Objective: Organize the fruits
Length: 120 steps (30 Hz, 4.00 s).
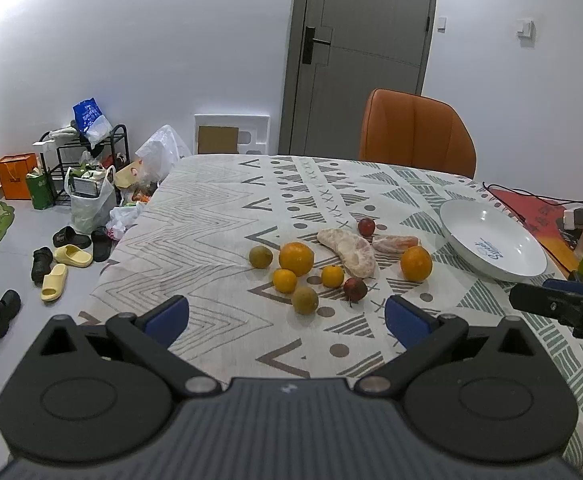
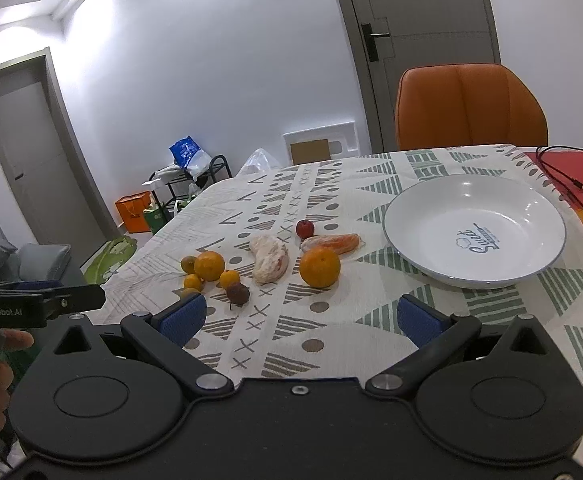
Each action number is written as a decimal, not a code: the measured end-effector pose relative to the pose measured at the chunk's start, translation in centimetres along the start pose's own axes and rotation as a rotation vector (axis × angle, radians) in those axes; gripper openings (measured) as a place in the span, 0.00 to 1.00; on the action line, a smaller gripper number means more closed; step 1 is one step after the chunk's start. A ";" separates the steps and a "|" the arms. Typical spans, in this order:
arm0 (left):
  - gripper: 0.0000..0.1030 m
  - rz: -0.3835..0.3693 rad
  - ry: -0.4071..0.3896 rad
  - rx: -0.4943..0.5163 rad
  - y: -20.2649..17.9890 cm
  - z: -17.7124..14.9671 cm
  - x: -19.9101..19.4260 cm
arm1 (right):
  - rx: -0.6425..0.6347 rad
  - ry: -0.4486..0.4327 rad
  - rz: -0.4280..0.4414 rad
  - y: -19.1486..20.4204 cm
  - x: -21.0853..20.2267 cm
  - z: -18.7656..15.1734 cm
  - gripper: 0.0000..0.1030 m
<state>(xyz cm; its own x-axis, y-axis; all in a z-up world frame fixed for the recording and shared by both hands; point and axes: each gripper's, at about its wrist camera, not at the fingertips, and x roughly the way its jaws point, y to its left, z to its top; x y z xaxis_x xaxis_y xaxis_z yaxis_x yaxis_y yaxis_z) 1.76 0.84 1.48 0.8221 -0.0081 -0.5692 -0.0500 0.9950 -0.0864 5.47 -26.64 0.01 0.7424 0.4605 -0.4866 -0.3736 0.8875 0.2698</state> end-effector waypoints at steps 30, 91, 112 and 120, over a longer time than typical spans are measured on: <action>0.96 -0.027 0.027 -0.006 0.2 0.3 7.0 | -0.031 0.074 -0.006 -0.6 6.7 0.8 1.00; 0.22 -0.152 0.075 -0.012 -1.5 0.6 8.9 | -0.024 0.107 0.123 1.9 9.5 0.9 0.22; 0.22 -0.208 0.047 0.088 -8.7 2.6 9.6 | 0.078 -0.040 -0.023 -6.3 4.2 2.1 0.22; 0.22 -0.221 0.052 0.114 -10.9 2.9 10.4 | 0.126 -0.060 -0.072 -9.5 3.5 2.2 0.22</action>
<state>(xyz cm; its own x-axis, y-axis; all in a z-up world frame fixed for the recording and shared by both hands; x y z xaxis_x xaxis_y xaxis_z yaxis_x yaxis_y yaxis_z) 12.49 -9.80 -1.09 0.7757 -0.2285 -0.5883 0.1942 0.9733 -0.1220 12.81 -33.50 -2.46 0.7983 0.3906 -0.4585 -0.2487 0.9070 0.3398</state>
